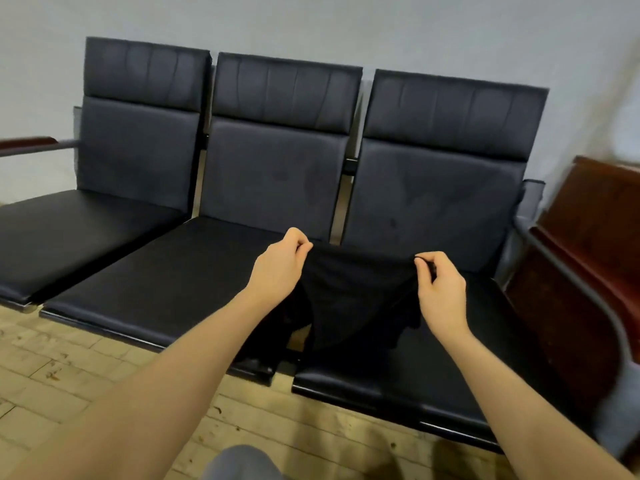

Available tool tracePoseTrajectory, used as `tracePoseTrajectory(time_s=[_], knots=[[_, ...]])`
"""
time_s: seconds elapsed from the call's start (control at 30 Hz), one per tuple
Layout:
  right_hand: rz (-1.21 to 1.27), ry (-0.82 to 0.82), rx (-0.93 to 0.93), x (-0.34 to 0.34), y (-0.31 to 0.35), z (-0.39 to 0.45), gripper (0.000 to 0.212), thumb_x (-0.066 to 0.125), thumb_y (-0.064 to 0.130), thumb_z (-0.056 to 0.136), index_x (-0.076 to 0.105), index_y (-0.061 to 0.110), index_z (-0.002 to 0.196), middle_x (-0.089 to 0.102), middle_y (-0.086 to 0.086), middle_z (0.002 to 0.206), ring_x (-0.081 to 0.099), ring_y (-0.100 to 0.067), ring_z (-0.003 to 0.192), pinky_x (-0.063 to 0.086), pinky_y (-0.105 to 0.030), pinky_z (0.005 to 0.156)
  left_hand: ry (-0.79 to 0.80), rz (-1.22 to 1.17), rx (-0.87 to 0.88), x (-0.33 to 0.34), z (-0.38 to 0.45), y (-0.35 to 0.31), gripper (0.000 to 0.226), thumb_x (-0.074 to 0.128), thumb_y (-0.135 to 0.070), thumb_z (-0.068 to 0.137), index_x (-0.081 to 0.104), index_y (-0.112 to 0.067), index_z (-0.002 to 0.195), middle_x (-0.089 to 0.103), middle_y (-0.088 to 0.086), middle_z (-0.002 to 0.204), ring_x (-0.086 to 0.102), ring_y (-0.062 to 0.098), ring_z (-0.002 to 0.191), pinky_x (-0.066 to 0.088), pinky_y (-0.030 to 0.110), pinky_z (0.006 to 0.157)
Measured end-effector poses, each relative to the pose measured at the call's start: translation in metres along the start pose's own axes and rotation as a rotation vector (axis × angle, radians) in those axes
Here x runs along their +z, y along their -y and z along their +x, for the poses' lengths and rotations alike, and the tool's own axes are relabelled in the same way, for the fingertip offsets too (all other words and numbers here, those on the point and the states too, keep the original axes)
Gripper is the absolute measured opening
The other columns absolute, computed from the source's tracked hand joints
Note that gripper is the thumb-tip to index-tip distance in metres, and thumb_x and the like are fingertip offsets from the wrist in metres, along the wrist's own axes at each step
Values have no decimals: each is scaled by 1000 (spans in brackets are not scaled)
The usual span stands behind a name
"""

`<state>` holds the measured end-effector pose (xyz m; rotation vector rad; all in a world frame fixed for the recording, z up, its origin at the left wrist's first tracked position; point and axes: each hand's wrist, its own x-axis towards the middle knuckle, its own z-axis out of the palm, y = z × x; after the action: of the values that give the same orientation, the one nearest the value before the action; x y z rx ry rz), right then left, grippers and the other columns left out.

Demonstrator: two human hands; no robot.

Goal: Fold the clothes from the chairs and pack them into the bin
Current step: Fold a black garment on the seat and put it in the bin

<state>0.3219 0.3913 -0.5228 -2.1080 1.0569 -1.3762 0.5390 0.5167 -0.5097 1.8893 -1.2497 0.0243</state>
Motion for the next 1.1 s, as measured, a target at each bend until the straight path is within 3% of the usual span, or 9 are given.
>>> tracePoseTrajectory(time_s=[0.07,0.2,0.33,0.47,0.6,0.7,0.8,0.93,1.1], knots=[[9,-61,-26,-31,5,8,12,51,17,97,62,13,100,62,4,92,58,-11,88,41,-20,77,9,18,92,-1,7,-31,17,42,-32,100,47,-16,97,59,1,70,53,19,62,39,30,56],[-33,-179,-64,-89,16,22,15,50,14,97,64,8,102,60,2,95,53,-7,88,34,-3,74,32,116,274,-3,15,-90,19,45,-33,99,53,-16,99,64,-1,83,59,19,73,45,33,67],[-74,-294,-123,-137,26,30,18,50,15,97,64,4,102,60,1,94,54,-12,89,35,-16,77,-43,137,434,-2,21,-138,20,48,-32,97,58,-15,99,65,-5,90,59,17,81,41,31,66],[-274,-342,-177,-170,27,32,19,54,23,96,66,9,94,58,3,83,51,-12,74,36,-27,68,-60,122,574,2,23,-176,18,50,-31,97,61,-18,99,65,-9,94,58,12,86,41,28,68],[-397,-331,-260,-183,24,24,16,65,35,87,71,19,89,41,9,71,40,-9,56,33,-28,59,-7,136,639,14,18,-199,18,51,-33,96,64,-21,101,64,-9,99,58,11,91,45,31,74],[-451,-258,-314,-178,19,7,31,59,55,80,73,28,85,39,9,72,38,-6,56,36,-28,55,25,106,655,29,6,-199,19,52,-33,95,65,-20,102,63,-8,99,59,12,92,48,35,77],[-483,-124,-280,-165,11,-10,37,56,63,76,72,33,91,39,8,79,42,-7,68,35,-31,69,30,86,663,40,-7,-194,20,54,-33,94,67,-21,102,62,-7,96,59,13,90,48,34,74],[-452,39,-152,-143,3,-23,16,70,39,82,72,28,93,35,6,90,39,-8,85,16,-27,78,55,74,661,50,-22,-182,21,56,-34,93,69,-20,101,62,-7,92,60,13,87,49,34,72],[-345,17,-13,-127,-27,-34,6,69,31,84,68,26,85,33,10,85,40,-3,81,16,-27,81,163,138,571,67,-26,-150,27,52,-43,93,67,-22,101,61,-10,96,58,10,89,48,31,75]])
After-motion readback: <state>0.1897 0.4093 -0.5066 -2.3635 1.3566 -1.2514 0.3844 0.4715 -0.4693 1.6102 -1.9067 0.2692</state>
